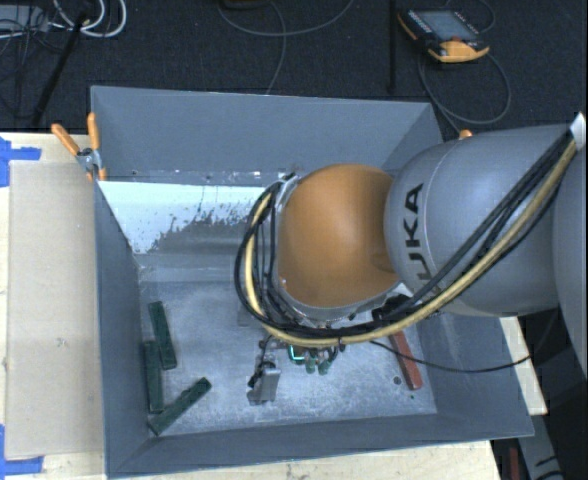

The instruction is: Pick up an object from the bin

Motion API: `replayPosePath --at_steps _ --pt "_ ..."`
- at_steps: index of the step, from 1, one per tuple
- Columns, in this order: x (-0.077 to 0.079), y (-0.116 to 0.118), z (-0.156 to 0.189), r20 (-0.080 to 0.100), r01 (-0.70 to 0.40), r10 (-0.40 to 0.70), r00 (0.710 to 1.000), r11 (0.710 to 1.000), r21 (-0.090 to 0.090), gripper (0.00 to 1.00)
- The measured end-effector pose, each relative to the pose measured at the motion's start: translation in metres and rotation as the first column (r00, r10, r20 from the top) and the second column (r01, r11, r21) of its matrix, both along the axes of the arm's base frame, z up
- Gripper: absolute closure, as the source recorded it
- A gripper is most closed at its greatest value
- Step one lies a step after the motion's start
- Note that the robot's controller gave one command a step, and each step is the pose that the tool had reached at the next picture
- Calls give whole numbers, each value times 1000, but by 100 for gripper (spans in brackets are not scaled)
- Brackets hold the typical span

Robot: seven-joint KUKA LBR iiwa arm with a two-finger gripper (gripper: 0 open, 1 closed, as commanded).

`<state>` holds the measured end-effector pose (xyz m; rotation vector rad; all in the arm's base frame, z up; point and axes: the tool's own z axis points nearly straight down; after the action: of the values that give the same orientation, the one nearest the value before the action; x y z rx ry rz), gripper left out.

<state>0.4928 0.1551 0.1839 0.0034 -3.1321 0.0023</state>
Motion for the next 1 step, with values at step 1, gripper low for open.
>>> replayPosePath --at_steps 1 --pt "-16 82 -97 12 -360 360 933 933 2 0"
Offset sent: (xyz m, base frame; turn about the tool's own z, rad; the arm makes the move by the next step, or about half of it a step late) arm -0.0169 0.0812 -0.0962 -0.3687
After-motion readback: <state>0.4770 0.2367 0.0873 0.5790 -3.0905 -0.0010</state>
